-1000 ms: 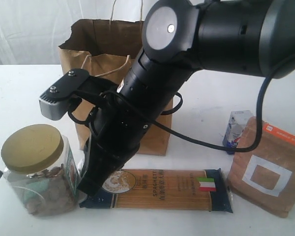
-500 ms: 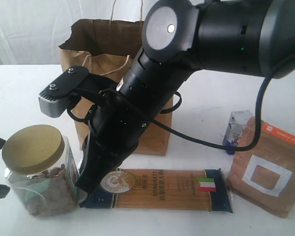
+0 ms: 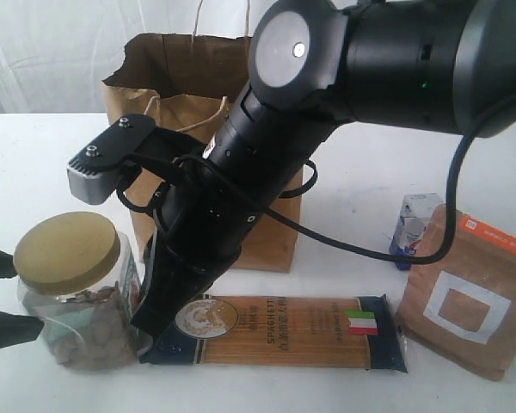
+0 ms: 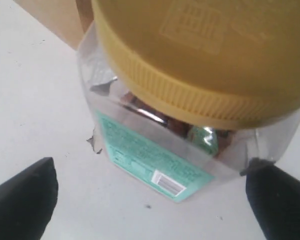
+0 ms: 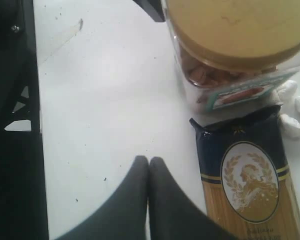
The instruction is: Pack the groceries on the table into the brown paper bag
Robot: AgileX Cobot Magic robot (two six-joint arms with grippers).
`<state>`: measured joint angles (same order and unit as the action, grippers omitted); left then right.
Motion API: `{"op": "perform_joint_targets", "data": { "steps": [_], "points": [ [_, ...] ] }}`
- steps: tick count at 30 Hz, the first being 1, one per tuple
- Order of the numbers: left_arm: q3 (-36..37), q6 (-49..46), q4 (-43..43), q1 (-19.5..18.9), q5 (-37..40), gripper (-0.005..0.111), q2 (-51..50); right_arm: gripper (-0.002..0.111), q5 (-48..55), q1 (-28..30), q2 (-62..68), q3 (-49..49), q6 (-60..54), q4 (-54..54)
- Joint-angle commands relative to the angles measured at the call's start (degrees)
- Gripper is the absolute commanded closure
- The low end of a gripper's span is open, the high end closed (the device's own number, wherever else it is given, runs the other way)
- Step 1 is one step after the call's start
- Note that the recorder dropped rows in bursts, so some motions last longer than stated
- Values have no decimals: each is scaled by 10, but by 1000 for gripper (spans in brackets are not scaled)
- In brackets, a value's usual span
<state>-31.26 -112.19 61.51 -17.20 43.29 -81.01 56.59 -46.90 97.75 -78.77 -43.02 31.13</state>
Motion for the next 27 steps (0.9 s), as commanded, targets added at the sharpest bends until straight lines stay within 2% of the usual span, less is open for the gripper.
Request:
{"op": "perform_joint_targets", "data": {
  "steps": [1, 7, 17, 20, 23, 25, 27],
  "points": [
    [4, -89, 88, 7, 33, 2, -31, 108, -1, 0, 10, 2, -5, 4],
    [4, -89, 124, 7, 79, 2, -46, 108, 7, 0, 37, 2, -5, 5],
    [4, -89, 120, 7, 90, 2, -46, 108, -14, 0, 38, 2, 2, 5],
    [4, -89, 102, 7, 32, 2, -46, 108, -53, 0, 38, 2, 63, 5],
    [-5, -89, 26, 7, -41, 2, -46, 108, -107, 0, 38, 2, 121, 5],
    [-24, -89, -27, 7, -38, 2, -53, 108, -133, 0, 38, 2, 129, 5],
    [-52, -89, -43, 7, -21, 4, -67, 108, -152, 0, 38, 2, 135, 5]
  ]
}}
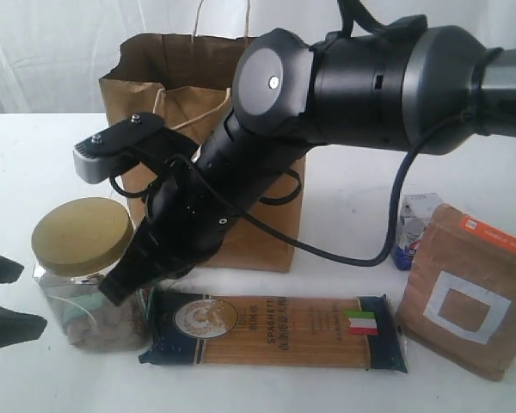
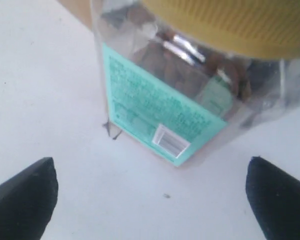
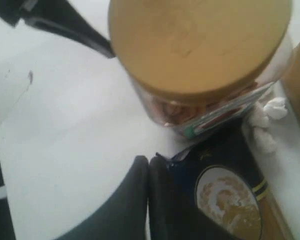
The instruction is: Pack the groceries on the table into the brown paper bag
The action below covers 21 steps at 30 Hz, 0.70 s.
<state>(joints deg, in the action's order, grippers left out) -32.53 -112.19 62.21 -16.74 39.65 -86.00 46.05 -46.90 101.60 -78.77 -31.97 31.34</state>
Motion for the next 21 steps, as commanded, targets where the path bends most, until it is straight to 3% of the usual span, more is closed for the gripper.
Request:
{"op": "perform_joint_targets", "data": {
  "steps": [1, 9, 21],
  "points": [
    [-52, -89, -56, 3, 24, 6, -25, 108, -52, 0, 0, 2, 24, 3],
    [-147, -89, -57, 3, 133, 34, -104, 108, -65, 0, 2, 2, 42, 0],
    [-151, -89, -53, 3, 131, 35, -116, 108, -27, 0, 29, 2, 42, 0]
  ]
}}
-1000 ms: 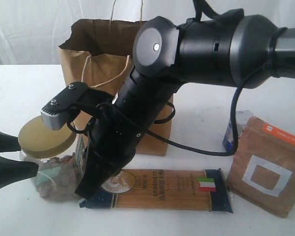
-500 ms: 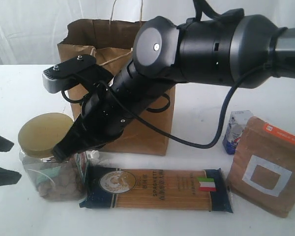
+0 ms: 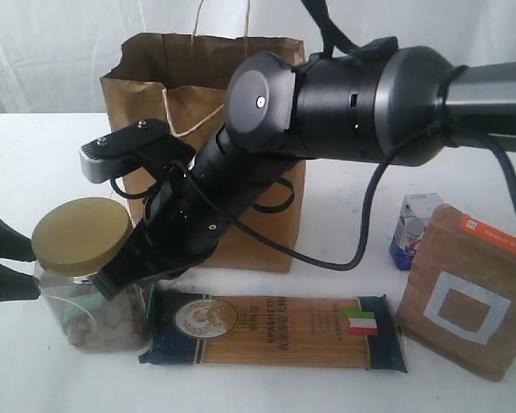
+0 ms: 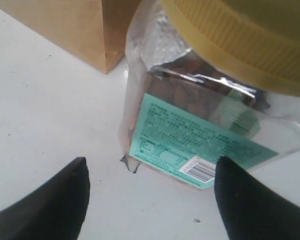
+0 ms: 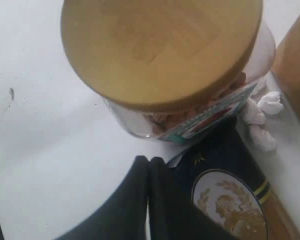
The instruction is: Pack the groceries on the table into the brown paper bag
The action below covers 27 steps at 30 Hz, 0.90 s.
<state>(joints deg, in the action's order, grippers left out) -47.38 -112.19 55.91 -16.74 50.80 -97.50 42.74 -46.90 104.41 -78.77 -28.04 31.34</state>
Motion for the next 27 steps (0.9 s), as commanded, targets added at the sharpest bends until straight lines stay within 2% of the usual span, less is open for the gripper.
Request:
{"op": "perform_joint_targets", "data": {
  "steps": [1, 4, 8, 13, 17, 20, 24, 27],
  "points": [
    [-3, -89, 12, 3, 17, 35, -1, 108, 5, 0, 1, 2, 2, 0],
    [-3, -89, 38, 3, -5, 30, -1, 108, -1, 0, 1, 2, 2, 0],
    [-3, -89, 66, 3, -13, 2, -1, 108, -8, 0, 1, 2, 2, 0],
    [-3, -88, 67, 3, -13, 2, -1, 108, -17, 0, 1, 2, 6, -27],
    [-3, -88, 65, 2, -13, 2, -1, 108, -51, 1, 1, 2, 138, -129],
    [-3, -88, 10, 2, 5, 2, -1, 108, -67, 3, 1, 2, 233, -203],
    [-4, -88, -133, 2, 59, 2, -1, 108, -48, 13, 12, 2, 253, -205],
    [-13, -88, -96, 0, 37, 2, -12, 108, -49, 19, 31, 2, 219, -161]
  ]
}}
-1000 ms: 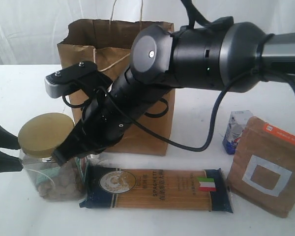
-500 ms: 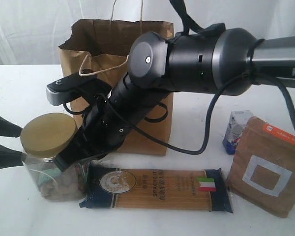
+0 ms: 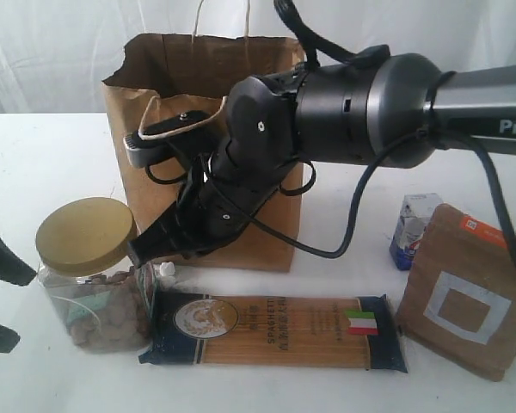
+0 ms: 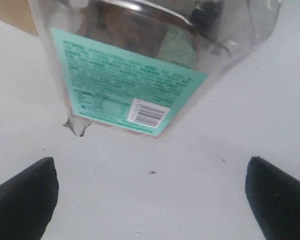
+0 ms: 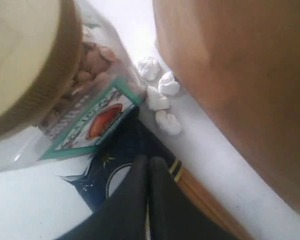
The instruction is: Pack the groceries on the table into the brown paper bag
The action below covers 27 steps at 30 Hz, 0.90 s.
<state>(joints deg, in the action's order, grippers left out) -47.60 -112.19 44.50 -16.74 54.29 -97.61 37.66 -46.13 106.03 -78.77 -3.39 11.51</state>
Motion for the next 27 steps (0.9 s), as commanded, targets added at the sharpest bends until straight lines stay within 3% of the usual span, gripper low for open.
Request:
{"op": "perform_joint_targets", "data": {
  "steps": [1, 4, 10, 14, 21, 27],
  "points": [
    [-18, -88, 13, 0, 15, 2, -13, 108, 2, 11, 18, 2, -56, 70],
    [-50, -88, 24, 3, 78, 2, -38, 108, 0, 11, 31, 2, -118, 172],
    [-98, -88, 58, 9, 133, 2, -94, 108, -6, 11, 48, 2, -130, 178],
    [-117, -88, 90, 9, 137, 2, -123, 108, -18, 11, 48, 2, -134, 179],
    [-157, -88, 52, 11, 157, 2, -147, 108, -12, 12, 56, 2, -151, 209],
    [-153, -88, 65, 15, 157, 2, -147, 108, 33, 19, 80, 2, -262, 347]
  ]
}}
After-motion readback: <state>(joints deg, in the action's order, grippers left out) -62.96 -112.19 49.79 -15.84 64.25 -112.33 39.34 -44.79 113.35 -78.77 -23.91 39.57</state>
